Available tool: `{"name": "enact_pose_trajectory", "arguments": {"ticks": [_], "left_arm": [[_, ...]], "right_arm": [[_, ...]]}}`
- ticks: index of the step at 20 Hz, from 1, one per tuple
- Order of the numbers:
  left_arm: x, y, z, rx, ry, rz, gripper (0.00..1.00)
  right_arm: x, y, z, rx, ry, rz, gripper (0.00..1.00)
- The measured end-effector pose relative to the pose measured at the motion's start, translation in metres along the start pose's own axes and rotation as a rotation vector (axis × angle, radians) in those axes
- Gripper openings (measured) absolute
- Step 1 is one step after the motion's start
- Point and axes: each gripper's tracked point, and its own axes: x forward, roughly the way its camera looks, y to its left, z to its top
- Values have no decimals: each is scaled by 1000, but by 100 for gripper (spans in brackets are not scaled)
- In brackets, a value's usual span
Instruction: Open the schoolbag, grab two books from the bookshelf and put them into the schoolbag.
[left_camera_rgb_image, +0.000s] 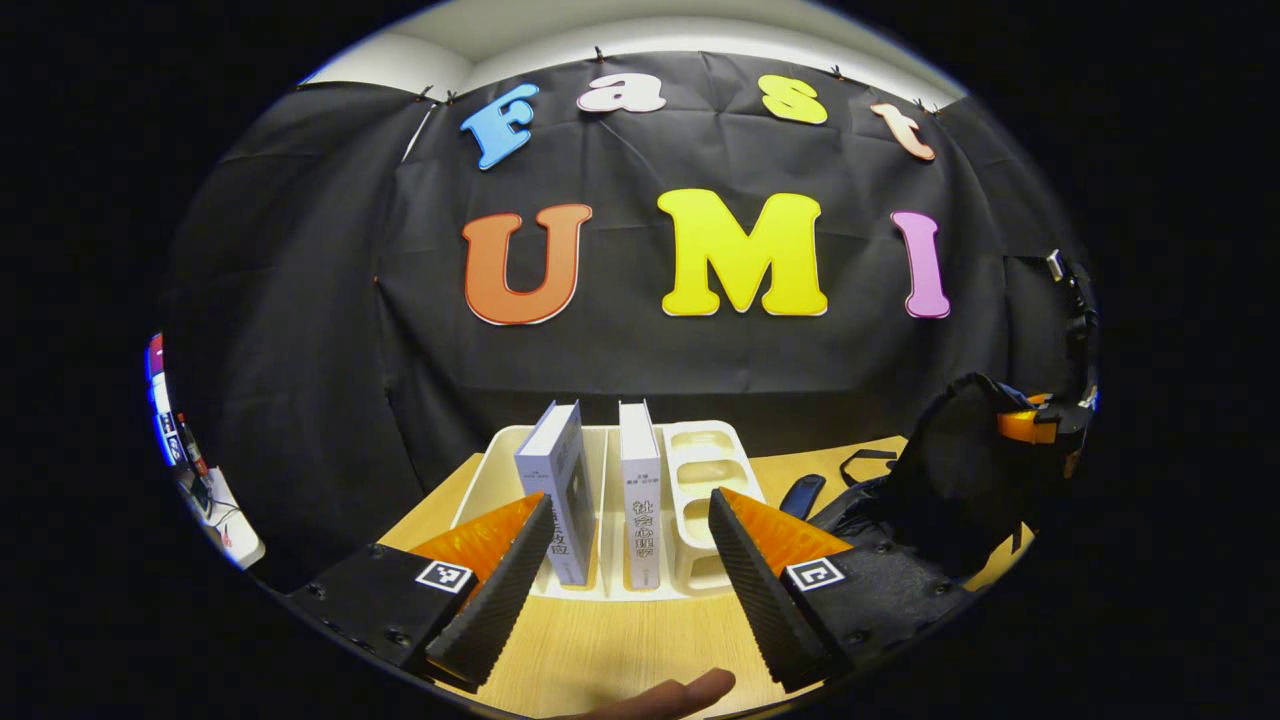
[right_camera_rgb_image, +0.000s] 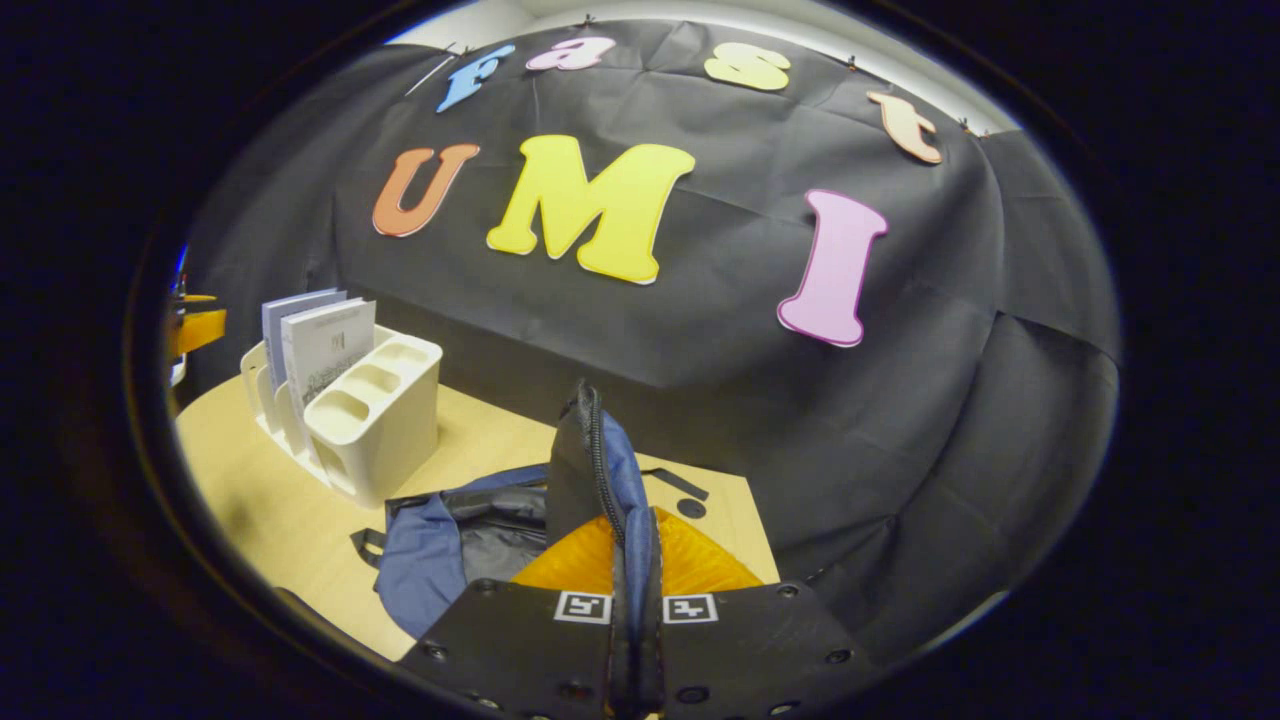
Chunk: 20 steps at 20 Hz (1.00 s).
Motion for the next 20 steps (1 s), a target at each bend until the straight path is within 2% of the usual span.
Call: {"name": "enact_pose_trajectory", "arguments": {"ticks": [5, 7, 10, 11, 14, 16, 19, 20], "left_arm": [[58, 6, 10, 12, 67, 46, 98], [76, 14, 20, -37, 89, 76, 97], [98, 14, 31, -126, 141, 57, 97], [105, 15, 36, -117, 142, 60, 97], [131, 18, 45, 30, 167, 78, 96], [147, 8, 44, 89, 202, 47, 96], [166, 3, 29, 106, 276, 30, 95], [171, 7, 25, 109, 294, 48, 97]], "right_arm": [[0, -8, -5, 5, -10, 34, 4], [0, -8, -9, 5, -15, 44, 4], [-5, -7, -17, 3, -18, 59, 4], [-6, -5, -18, -1, -24, 65, 4], [-11, -4, -21, 4, -40, 76, 4], [-13, -3, -24, 13, -40, 82, 4], [-15, -6, -30, 22, -34, 85, 4], [-16, -7, -30, 27, -36, 86, 4]]}}
